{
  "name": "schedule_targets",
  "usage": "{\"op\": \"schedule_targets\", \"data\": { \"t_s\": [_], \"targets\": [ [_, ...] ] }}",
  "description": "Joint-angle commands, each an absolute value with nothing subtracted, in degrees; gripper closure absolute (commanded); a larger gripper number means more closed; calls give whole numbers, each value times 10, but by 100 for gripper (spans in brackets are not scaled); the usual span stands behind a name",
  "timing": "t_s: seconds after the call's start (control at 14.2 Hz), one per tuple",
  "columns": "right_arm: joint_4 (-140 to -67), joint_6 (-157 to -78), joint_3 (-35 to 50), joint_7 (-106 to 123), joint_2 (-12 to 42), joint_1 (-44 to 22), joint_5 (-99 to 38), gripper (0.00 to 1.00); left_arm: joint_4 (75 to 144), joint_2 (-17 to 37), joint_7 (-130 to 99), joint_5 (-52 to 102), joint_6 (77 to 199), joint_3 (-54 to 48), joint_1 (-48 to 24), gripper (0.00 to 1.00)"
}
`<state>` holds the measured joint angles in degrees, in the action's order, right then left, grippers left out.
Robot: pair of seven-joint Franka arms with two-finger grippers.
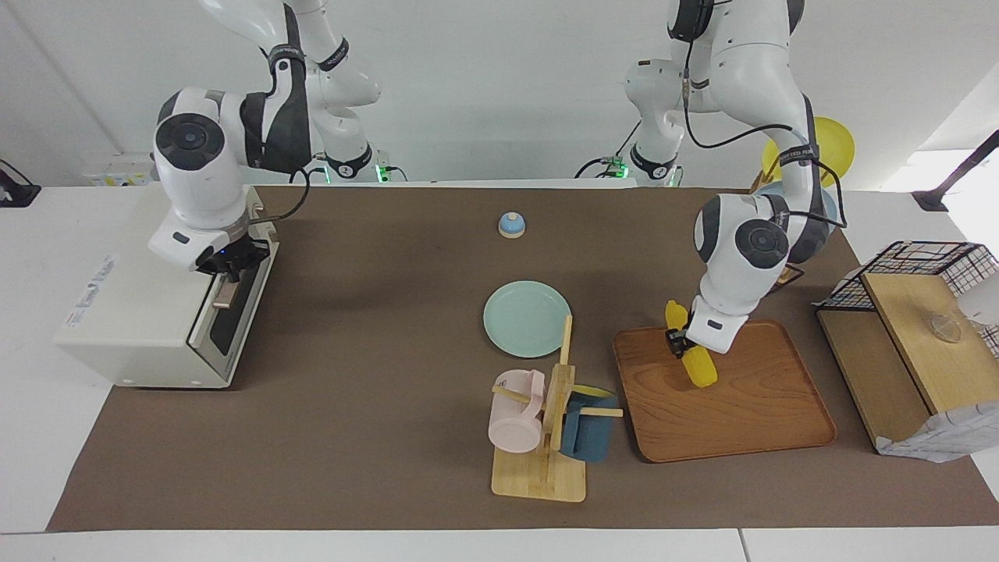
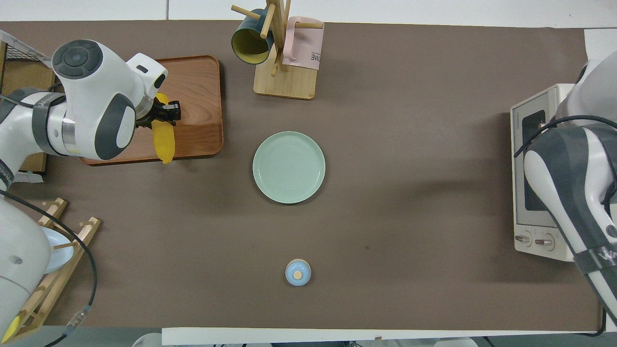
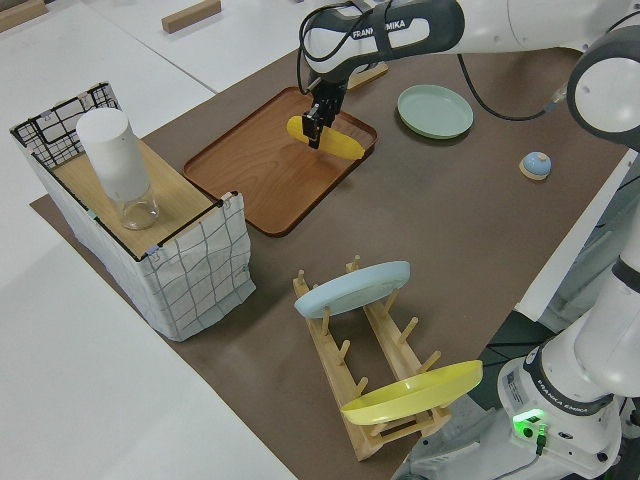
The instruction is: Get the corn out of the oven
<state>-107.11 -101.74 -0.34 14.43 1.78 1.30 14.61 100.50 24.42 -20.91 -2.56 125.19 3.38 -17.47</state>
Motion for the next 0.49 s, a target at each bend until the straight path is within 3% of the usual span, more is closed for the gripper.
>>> {"op": "schedule_targets", "data": {
  "t_s": [0.0,0.07,0.14,0.28,0.42],
  "targets": [
    [-1010,-960,1,144,-14,43,40,0,971,279,-182,-35,1278,30,-178,81],
    [-977,-935,1,133,-22,54,8,0,970,279,-168,-35,1285,30,-177,59],
    [-937,-906,1,115,-22,59,7,0,967,278,-168,-34,1286,30,-172,4],
    [-884,-851,-1,87,-17,74,5,0,970,256,-167,-34,1269,33,-164,0],
    [-883,-846,-3,86,-17,96,2,0,972,202,-166,-31,1216,33,-130,0]
  ]
}}
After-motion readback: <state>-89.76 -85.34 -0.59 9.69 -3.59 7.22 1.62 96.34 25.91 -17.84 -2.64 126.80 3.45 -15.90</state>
